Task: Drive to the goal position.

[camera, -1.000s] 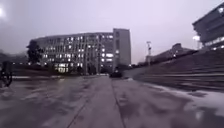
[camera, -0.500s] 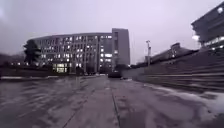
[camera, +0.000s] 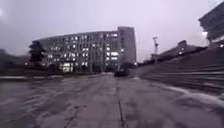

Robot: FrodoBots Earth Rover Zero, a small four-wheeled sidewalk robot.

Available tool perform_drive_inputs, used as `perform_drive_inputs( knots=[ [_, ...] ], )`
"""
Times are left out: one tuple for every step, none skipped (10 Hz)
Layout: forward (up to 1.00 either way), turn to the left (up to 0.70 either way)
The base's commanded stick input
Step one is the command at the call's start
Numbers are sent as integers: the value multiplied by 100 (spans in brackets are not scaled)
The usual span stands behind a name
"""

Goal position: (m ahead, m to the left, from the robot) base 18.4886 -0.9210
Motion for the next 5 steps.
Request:
perform_drive_inputs(
  knots=[
    [100,27],
    [100,27],
    [100,27],
    [100,27],
    [100,27]
  ],
)
